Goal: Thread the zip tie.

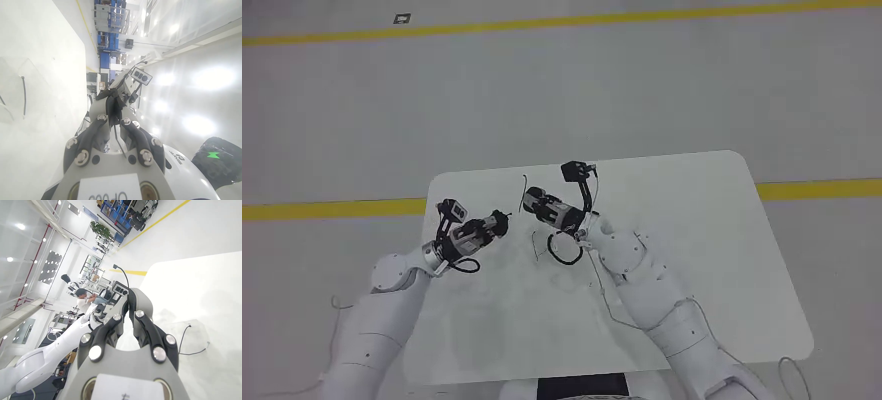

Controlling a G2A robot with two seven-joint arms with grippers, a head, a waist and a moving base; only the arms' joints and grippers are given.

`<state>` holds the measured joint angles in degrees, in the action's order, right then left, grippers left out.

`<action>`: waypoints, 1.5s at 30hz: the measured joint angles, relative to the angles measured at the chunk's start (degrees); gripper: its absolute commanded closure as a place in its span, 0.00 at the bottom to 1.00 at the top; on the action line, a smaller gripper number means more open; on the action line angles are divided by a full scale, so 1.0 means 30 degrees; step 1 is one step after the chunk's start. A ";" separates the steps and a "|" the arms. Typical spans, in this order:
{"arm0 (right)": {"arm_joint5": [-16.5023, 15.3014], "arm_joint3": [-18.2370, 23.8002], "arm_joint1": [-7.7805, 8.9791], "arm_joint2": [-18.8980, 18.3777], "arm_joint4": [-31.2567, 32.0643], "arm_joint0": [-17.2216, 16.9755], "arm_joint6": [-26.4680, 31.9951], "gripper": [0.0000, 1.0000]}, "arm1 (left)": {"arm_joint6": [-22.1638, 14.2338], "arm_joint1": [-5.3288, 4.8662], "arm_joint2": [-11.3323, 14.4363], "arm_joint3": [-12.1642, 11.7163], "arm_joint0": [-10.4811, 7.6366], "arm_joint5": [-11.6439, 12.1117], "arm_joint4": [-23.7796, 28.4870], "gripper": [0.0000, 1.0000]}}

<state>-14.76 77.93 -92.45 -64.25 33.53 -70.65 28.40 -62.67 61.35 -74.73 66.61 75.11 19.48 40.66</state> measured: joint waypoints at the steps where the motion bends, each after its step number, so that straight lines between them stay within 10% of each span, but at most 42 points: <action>1: 0.0000 0.0000 -0.0001 -0.0001 -0.0009 -0.0001 0.0001 1.00 | 0.0001 -0.0001 -0.0003 0.0001 0.0000 0.0000 -0.0002 1.00; 45: 0.1679 0.0789 0.0198 0.2096 0.1770 -0.0711 -0.3734 1.00 | 0.1142 0.0261 0.0199 0.0036 0.0159 0.0000 -0.0057 1.00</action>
<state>-9.72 80.30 -91.86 -57.96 38.84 -72.78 17.19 -59.24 62.13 -74.13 66.72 75.59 19.48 40.49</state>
